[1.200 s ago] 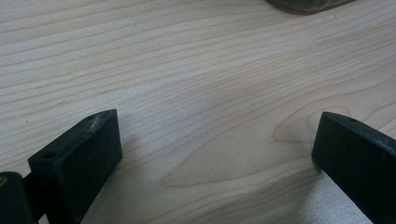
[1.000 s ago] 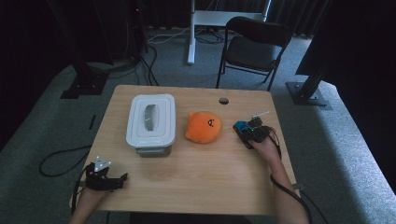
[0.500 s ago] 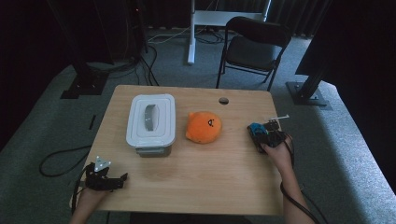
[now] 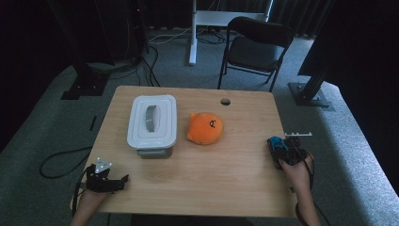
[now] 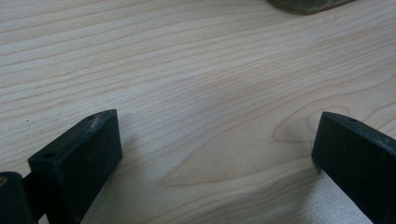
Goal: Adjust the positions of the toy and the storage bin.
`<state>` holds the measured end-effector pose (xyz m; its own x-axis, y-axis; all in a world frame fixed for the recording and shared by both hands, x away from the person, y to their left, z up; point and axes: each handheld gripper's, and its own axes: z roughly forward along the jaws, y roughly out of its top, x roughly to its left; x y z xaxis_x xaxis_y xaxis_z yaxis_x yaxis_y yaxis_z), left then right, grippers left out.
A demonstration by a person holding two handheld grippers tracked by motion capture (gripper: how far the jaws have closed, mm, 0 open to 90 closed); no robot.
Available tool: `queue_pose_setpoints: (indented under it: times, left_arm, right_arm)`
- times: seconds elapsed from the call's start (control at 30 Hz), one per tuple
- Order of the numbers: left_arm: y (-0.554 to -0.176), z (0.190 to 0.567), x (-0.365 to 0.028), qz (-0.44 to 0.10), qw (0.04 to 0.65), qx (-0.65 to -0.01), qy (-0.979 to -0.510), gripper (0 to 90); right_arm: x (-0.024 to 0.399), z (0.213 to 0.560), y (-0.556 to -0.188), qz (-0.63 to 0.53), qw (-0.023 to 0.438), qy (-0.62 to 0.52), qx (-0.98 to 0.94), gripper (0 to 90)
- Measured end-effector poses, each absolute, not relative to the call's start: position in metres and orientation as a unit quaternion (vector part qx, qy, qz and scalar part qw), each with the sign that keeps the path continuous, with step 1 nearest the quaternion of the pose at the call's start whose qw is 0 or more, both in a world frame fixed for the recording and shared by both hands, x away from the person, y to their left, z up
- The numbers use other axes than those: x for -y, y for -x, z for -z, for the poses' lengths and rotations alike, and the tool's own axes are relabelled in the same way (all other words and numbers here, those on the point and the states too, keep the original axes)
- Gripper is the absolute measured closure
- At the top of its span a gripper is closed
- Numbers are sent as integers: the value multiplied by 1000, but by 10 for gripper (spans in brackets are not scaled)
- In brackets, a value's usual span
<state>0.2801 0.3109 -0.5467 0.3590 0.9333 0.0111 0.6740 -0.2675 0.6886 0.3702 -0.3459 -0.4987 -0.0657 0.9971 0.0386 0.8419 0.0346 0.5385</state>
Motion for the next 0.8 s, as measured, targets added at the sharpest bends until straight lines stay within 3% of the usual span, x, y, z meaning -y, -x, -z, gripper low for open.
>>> queue_pose_setpoints:
  times: [0.17, 0.67, 0.77, 0.8]
  left_arm:
    - [-280, 547, -311, -214, 302, -524, -767, 19]
    - [-280, 547, -311, -214, 303, -524, -767, 19]
    - [-280, 547, -311, -214, 303, -524, -767, 19]
    - [-280, 547, -311, -214, 303, -524, -767, 19]
  right_arm:
    - [350, 508, -351, -197, 184, -666, -696, 277]
    - [355, 524, -339, -210, 180, -665, -694, 271]
    - [356, 522, -338, -211, 175, -665, -695, 253]
    - [357, 518, -337, -218, 176, -665, -692, 202]
